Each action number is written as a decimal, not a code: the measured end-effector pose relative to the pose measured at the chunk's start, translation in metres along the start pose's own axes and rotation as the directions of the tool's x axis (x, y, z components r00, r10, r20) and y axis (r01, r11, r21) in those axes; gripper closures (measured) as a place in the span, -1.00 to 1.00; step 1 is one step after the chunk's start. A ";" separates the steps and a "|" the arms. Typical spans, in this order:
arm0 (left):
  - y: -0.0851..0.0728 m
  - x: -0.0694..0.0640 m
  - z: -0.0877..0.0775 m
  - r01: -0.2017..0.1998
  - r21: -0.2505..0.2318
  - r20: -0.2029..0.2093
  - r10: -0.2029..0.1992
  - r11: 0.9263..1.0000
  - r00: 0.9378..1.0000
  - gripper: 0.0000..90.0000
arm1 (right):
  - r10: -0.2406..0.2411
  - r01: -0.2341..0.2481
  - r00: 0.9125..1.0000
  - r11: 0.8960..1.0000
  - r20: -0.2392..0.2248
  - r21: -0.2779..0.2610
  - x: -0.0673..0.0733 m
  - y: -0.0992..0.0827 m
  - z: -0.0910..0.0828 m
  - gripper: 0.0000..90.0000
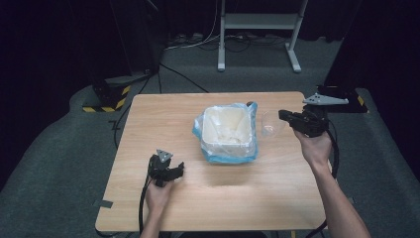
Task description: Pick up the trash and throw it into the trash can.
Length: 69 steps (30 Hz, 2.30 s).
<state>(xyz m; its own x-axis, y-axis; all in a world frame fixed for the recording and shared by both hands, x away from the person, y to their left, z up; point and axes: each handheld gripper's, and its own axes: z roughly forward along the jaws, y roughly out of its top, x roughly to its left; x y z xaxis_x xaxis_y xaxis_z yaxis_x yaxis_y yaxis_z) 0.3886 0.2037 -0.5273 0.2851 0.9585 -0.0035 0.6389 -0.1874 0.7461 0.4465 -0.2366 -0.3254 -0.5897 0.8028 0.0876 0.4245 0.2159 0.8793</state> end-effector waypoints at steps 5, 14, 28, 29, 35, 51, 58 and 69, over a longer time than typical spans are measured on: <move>0.000 0.000 0.000 0.000 0.000 0.000 0.000 1.000 1.000 -0.35 | -0.012 0.012 1.000 1.000 -0.016 -0.011 0.007 0.007 0.003 0.93; 0.000 0.000 0.000 0.000 0.000 0.000 0.000 1.000 1.000 -0.35 | -0.046 0.045 0.998 0.999 -0.048 -0.028 0.024 0.024 0.010 0.93; 0.000 0.000 0.000 0.000 0.000 0.000 0.000 1.000 1.000 -0.35 | -0.075 0.073 0.992 0.997 -0.102 -0.028 0.046 0.036 0.033 0.93; 0.000 0.000 0.000 0.000 0.000 0.000 0.000 1.000 1.000 -0.35 | -0.078 0.076 0.991 0.997 -0.104 -0.024 0.047 0.036 0.036 0.92; 0.000 0.000 0.000 -0.001 0.000 0.000 0.001 1.000 1.000 -0.35 | -0.070 0.070 0.991 0.998 -0.117 -0.006 0.051 0.035 0.051 0.92; 0.000 0.000 0.000 0.000 0.000 0.000 0.000 1.000 1.000 -0.35 | -0.097 0.103 0.990 0.993 -0.105 0.059 0.056 0.028 0.080 0.92; 0.000 0.000 0.000 0.000 0.000 0.000 0.000 1.000 1.000 -0.35 | -0.080 0.088 0.992 0.993 -0.101 0.078 0.055 0.019 0.091 0.80; 0.000 0.000 0.000 0.000 0.000 0.000 0.000 1.000 1.000 -0.35 | -0.045 0.048 0.996 0.998 -0.074 0.046 0.043 0.008 0.082 0.33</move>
<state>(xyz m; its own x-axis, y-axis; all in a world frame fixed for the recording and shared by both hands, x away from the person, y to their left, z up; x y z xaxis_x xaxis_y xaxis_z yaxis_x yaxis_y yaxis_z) 0.3886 0.2036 -0.5272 0.2851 0.9585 -0.0028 0.6390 -0.1879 0.7459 0.4808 -0.1551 -0.3533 -0.6571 0.7493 0.0823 0.4269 0.2799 0.8599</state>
